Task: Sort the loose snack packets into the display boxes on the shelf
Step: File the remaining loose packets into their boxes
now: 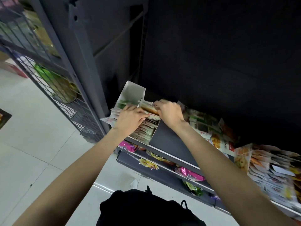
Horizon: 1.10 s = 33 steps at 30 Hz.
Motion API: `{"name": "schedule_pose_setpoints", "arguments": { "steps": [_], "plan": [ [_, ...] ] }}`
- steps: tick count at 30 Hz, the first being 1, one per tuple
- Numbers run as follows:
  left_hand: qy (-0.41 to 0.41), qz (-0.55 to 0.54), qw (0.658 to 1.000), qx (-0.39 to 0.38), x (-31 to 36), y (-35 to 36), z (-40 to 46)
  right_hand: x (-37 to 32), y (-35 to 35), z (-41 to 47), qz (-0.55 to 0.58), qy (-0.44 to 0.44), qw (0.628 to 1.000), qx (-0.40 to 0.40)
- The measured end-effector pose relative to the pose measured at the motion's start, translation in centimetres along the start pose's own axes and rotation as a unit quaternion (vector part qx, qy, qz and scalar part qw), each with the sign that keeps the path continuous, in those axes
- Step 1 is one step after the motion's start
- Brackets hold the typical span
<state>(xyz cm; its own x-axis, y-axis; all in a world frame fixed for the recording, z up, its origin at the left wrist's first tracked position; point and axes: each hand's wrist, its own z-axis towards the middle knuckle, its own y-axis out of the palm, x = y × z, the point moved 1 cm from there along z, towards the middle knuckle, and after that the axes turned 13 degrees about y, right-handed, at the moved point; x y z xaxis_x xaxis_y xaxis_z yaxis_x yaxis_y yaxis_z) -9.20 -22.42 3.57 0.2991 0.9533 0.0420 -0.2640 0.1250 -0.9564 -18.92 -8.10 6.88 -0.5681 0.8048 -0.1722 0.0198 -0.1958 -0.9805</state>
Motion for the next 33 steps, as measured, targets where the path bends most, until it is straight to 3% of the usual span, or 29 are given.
{"name": "schedule_pose_setpoints", "arguments": {
  "steps": [5, 10, 15, 21, 23, 25, 27, 29, 31, 33],
  "plan": [
    [-0.008, -0.023, 0.999, 0.032, 0.1, 0.4, -0.1, -0.5, 0.7, 0.5, -0.047, -0.043, 0.998, 0.01],
    [-0.03, -0.027, 0.997, 0.058, 0.4, 0.7, -0.5, -0.6, 2.7, 0.4, -0.036, -0.001, 0.999, -0.032],
    [-0.079, -0.026, 0.994, 0.064, 1.0, 0.8, -0.6, 0.3, 3.3, -1.2, -0.018, -0.017, 0.999, 0.044],
    [-0.146, -0.02, 0.987, 0.066, 3.2, 0.1, -0.6, 0.8, 2.8, -0.7, -0.006, 0.002, 0.999, -0.051],
    [-0.143, -0.019, 0.984, 0.102, 4.5, -0.9, -0.4, 2.0, 1.8, -2.2, 0.102, 0.004, 0.994, -0.049],
    [-0.139, -0.035, 0.977, 0.16, 6.4, -1.8, -0.1, 4.1, 1.0, -5.5, 0.192, 0.016, 0.981, 0.016],
    [-0.119, -0.072, 0.963, 0.232, 9.1, -2.1, 0.3, 7.3, 1.1, -9.2, 0.225, 0.045, 0.97, 0.076],
    [-0.077, -0.11, 0.948, 0.288, 12.4, -1.5, 0.9, 10.9, 1.9, -12.4, 0.215, 0.073, 0.97, 0.087],
    [-0.064, -0.164, 0.939, 0.295, 15.3, 0.5, 1.5, 14.5, 3.1, -14.7, 0.194, 0.112, 0.972, 0.066],
    [-0.111, -0.23, 0.937, 0.24, 17.2, 3.6, 2.4, 17.8, 4.2, -16.4, 0.171, 0.155, 0.972, 0.035]
  ]
}}
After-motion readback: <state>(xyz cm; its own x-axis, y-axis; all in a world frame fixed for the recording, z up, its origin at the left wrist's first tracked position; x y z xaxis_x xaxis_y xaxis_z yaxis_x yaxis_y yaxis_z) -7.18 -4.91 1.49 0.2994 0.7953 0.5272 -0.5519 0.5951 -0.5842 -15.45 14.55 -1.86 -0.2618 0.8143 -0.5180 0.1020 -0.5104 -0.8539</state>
